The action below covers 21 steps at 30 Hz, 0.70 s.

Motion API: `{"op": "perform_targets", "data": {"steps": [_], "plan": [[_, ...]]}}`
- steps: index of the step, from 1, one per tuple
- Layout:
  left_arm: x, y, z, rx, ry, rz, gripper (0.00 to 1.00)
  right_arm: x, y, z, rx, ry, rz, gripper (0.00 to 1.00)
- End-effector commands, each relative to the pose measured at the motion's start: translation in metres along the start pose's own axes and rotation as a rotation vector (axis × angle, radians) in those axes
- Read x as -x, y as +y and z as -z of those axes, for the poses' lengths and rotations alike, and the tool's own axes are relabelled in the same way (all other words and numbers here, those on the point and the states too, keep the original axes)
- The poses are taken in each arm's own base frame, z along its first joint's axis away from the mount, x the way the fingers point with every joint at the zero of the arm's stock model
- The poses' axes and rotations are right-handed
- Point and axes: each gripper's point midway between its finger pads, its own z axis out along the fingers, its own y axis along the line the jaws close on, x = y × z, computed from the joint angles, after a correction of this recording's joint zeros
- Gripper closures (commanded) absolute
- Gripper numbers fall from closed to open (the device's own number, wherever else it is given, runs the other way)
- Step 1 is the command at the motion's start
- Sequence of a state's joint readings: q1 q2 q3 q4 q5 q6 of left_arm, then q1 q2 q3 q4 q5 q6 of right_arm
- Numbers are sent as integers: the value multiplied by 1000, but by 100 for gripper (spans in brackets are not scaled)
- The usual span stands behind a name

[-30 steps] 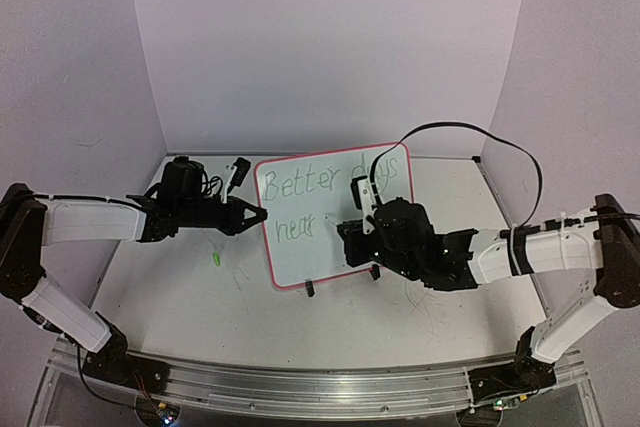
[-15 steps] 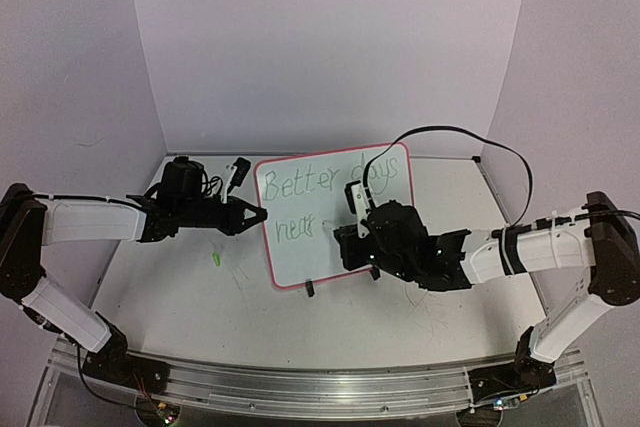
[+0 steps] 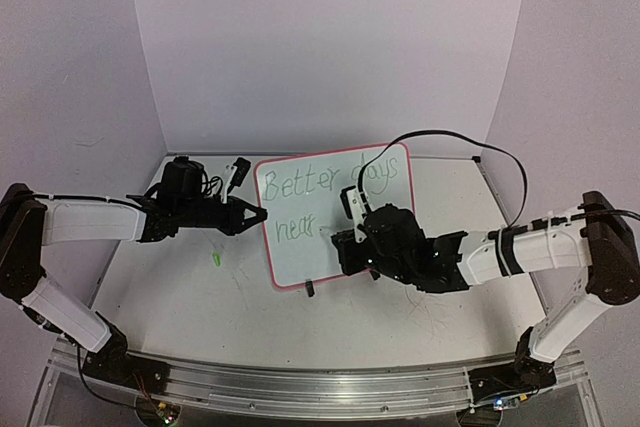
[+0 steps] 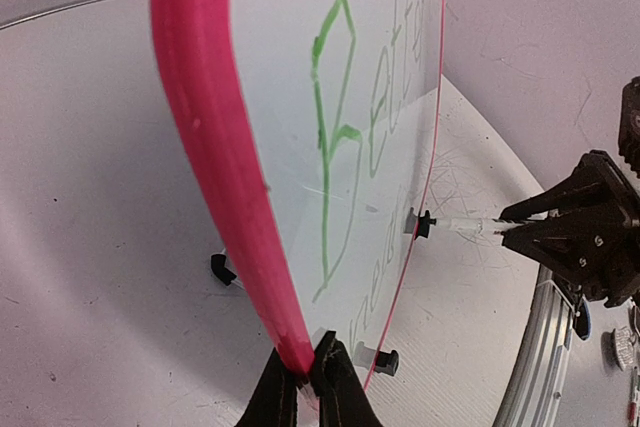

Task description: Write a sentence on the whiteboard

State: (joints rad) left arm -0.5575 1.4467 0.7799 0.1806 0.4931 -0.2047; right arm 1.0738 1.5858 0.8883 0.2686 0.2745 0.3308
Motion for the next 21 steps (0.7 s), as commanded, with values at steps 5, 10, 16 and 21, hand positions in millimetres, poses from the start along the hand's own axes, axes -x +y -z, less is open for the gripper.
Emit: {"op": "perform_targets", "data": {"steps": [5, 10, 16, 21], "plan": [[-8, 22, -5, 116, 41, -61, 100, 11, 7, -9, -8, -29, -3, 100], [-8, 22, -5, 115, 40, -62, 100, 20, 8, -11, -17, -56, -11, 100], [-7, 21, -3, 117, 37, -64, 100, 18, 4, -15, -47, -56, -13, 100], [-6, 20, -3, 116, 34, -66, 100, 7, -4, -20, -94, -22, -10, 100]]}}
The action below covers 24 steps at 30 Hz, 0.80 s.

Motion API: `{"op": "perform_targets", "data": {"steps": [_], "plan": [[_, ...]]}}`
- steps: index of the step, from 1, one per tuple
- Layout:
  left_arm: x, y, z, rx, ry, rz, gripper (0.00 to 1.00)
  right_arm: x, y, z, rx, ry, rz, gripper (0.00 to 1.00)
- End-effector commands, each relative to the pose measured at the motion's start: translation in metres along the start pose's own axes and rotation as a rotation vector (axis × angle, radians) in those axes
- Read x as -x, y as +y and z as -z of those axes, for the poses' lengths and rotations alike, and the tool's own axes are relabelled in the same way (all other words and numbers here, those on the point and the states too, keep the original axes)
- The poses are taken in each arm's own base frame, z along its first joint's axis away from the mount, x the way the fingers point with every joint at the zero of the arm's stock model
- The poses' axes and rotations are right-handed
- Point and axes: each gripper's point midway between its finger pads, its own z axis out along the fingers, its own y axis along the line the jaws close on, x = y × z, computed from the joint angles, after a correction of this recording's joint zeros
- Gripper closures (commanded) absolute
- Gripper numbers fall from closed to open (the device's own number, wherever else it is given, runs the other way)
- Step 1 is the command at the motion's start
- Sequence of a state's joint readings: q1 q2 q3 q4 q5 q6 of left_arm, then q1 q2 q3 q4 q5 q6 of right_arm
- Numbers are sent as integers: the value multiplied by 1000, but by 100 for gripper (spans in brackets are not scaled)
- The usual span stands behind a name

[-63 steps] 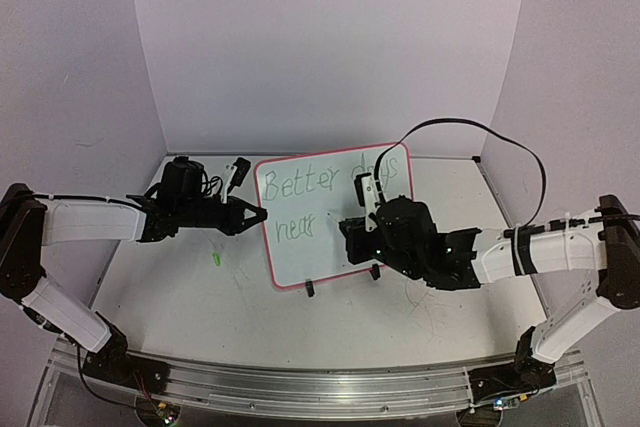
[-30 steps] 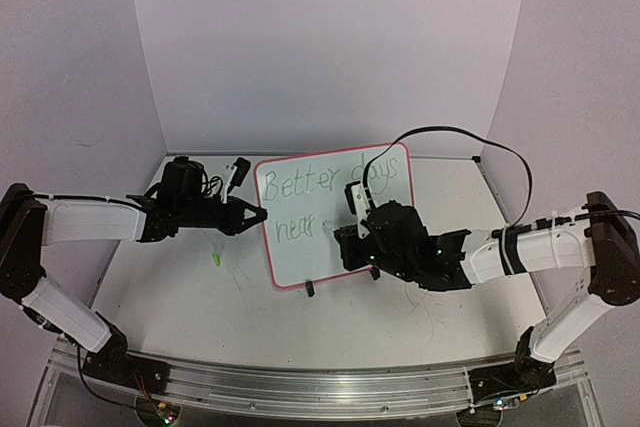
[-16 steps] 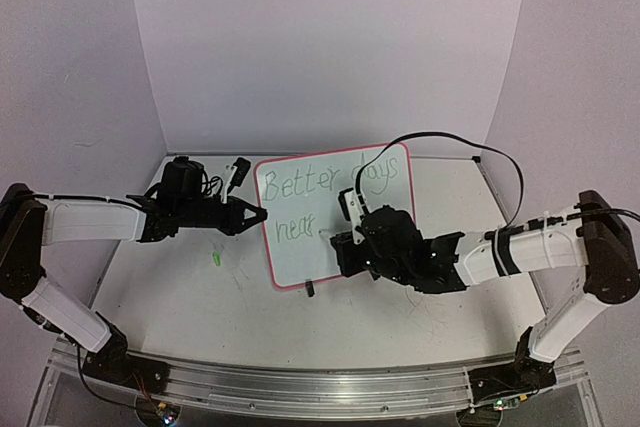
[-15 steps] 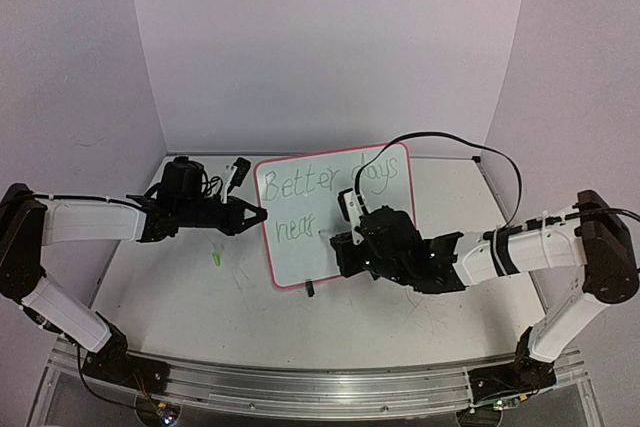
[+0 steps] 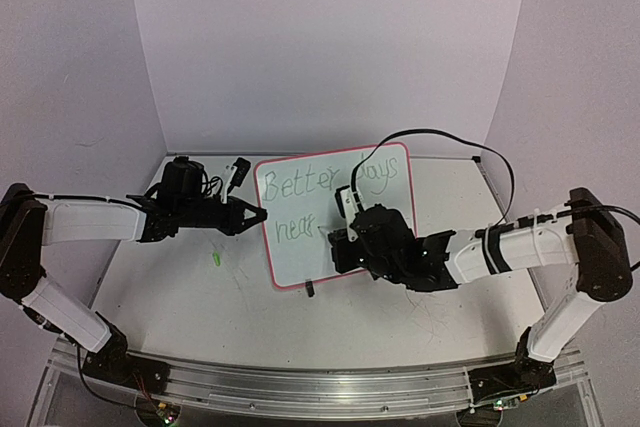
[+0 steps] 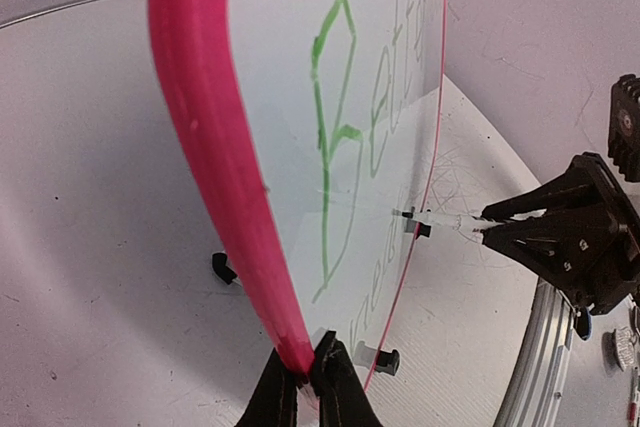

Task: Write a sentence on the whiteboard
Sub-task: Write a sentence on the whiteboard, then pick up the pen cap from the center of the board.

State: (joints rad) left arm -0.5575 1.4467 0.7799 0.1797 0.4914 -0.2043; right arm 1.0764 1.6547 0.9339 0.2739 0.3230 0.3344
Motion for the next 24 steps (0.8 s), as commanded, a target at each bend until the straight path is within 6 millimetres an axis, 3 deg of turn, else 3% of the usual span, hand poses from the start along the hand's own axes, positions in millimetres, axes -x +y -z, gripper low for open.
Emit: {"op": "perform_targets", "data": {"steps": [1, 4, 6, 9, 11, 19, 24], "plan": [[-6, 20, -3, 115, 35, -65, 100, 7, -2, -6, -47, -16, -15, 100], [-7, 21, -3, 118, 35, -65, 100, 15, -1, -2, -39, -33, -18, 100], [-7, 22, -3, 126, 37, -64, 100, 31, 5, 8, -3, -70, -28, 100], [-7, 27, -2, 154, 36, -56, 99, 69, 15, 42, 87, -175, -68, 100], [-7, 29, 0, 171, 34, -53, 95, 87, 12, 64, 107, -229, -88, 100], [7, 38, 19, 282, -29, -41, 63, 84, -27, 103, 6, -261, -60, 100], [20, 31, 39, 306, -79, -9, 52, 95, -43, 125, -35, -317, -46, 100]]}}
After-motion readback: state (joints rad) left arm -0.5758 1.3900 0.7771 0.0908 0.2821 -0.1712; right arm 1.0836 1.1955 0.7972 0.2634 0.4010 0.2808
